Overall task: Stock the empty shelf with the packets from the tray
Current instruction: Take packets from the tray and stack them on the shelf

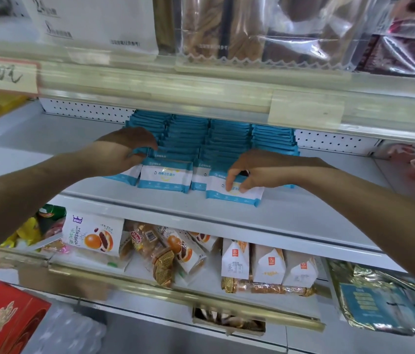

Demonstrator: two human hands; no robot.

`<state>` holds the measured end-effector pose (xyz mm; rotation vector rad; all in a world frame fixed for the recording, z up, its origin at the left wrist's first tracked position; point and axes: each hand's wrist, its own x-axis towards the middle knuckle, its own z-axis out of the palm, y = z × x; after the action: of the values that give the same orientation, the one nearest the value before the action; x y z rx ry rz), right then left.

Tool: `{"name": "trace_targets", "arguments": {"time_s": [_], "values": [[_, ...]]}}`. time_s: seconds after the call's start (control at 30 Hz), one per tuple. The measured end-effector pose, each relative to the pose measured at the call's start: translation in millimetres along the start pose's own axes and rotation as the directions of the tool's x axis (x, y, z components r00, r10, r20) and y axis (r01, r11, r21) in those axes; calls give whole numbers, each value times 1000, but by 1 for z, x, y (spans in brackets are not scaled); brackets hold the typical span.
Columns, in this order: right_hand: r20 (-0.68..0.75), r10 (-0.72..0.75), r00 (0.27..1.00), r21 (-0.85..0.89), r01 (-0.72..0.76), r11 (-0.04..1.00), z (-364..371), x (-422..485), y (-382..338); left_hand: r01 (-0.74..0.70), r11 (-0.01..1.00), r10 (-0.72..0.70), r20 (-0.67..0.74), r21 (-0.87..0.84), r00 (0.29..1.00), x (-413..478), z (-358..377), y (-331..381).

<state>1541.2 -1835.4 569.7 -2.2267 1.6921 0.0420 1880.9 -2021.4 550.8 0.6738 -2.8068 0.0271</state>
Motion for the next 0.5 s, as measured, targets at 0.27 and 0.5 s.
{"name": "trace_targets", "arguments": {"time_s": [0.27,0.5], "values": [[-84,163,983,24,-162,987,-16,-40,49,10,999,-12,-33,-49,999,-1,5,5],[-120,176,977,13,-175,984,-6,-48,84,21,999,-22,-40,-28,999,-3,6,15]]}}
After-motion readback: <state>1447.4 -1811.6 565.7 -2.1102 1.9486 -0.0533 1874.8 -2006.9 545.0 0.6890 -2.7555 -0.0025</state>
